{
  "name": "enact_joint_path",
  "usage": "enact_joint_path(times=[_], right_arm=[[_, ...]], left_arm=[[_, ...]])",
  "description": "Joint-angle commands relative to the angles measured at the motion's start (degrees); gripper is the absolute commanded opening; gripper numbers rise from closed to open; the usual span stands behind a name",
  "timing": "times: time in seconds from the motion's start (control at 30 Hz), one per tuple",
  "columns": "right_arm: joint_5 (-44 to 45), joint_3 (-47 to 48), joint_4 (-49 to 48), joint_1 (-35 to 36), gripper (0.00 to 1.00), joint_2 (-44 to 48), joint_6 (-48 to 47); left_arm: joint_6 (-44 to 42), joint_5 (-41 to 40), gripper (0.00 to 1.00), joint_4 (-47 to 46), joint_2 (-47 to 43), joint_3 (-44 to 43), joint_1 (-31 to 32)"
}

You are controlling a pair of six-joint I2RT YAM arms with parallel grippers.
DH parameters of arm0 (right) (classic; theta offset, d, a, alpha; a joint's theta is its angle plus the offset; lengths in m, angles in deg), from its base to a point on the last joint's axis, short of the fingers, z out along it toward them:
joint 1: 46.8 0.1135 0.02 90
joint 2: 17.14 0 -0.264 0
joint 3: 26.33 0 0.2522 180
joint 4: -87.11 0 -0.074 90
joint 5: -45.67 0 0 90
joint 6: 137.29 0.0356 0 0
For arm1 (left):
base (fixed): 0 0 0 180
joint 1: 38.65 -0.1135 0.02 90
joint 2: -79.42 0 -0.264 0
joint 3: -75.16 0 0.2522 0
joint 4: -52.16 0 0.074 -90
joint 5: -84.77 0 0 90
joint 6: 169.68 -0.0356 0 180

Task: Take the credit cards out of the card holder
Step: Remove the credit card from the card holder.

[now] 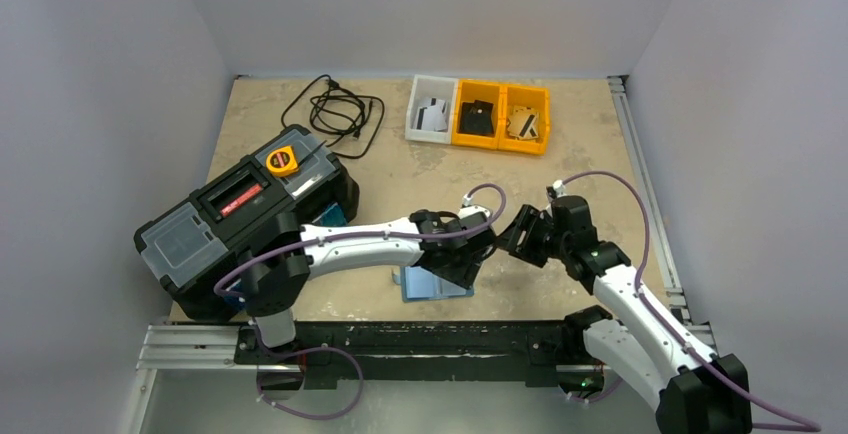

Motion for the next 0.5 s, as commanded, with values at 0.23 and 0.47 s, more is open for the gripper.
enact_joint_path(times=[0.23, 0.47], right_arm=[[1.9, -2.5, 1.1, 0.0, 0.55, 1.3, -0.1], [1.7, -2.7, 0.2, 0.0, 0.55, 0.2, -0.2]], left_arm=[[-3.4, -6.1, 0.52, 2.6, 8.1, -6.2, 1.9], [-3.3, -5.8, 0.47, 1.3, 11.6, -6.1, 2.3]])
